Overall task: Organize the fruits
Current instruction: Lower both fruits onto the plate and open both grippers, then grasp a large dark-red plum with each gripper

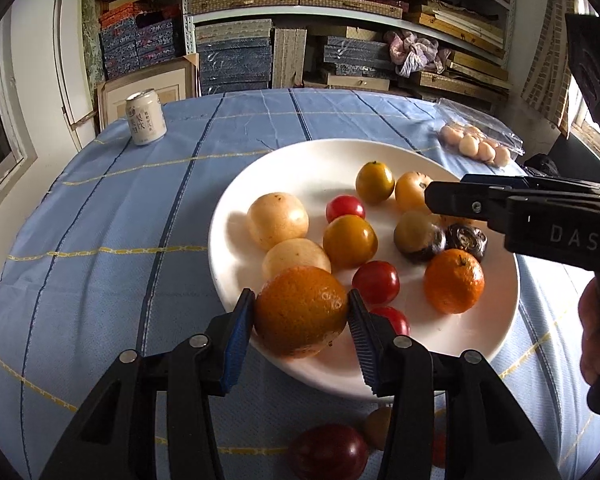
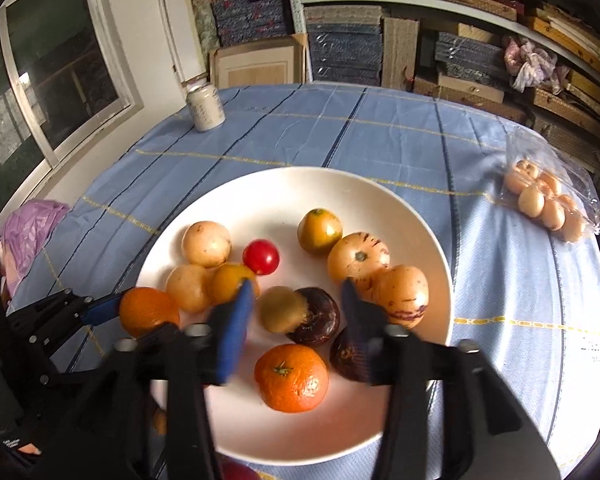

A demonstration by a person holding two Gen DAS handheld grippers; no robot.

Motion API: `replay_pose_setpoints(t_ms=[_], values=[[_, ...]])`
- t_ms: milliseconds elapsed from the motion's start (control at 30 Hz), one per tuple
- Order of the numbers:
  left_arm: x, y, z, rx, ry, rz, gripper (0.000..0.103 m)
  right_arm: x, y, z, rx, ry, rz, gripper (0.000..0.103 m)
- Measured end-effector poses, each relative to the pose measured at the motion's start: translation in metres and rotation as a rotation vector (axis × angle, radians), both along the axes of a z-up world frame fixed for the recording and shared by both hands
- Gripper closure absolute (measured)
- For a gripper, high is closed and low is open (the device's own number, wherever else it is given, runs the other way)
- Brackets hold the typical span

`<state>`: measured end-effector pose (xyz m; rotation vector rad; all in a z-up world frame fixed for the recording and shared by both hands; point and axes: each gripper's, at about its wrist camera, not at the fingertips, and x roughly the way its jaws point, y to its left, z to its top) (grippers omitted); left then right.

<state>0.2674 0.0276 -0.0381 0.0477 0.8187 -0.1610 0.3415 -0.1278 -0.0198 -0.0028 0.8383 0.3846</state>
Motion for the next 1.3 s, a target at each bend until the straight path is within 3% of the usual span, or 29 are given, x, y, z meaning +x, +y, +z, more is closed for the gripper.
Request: replay_pose_setpoints(t_ms=[100, 300, 467, 767, 1300], values=[[-0.004, 0.005, 0.009, -0.026, -0.02, 0.009, 0.047, -0.005, -0.005, 0.003, 0.008, -0.009, -0.009, 0.054], [-0.025, 0.017, 0.038, -0.11, -0.079, 0.025, 0.044, -0.028, -0.018, 0.012, 0.016, -0.028, -0.025, 0.054], [-0.054, 0.024, 0.052, -0.117, -0.113, 0.02, 0.035, -0.073, -0.02, 0.012, -0.009, -0.048, 0.004, 0.054], [-0.096, 0.034, 0.021, -0.137, -0.031, 0.009, 0.033, -0.138, -0.006, -0.034, -0.055, 0.002, 0.051, 0.054], [-0.12, 0.032, -0.007, -0.125, 0.046, -0.009, 0.033, -0.137, 0.004, -0.055, 0.016, 0.013, 0.025, 0.053]])
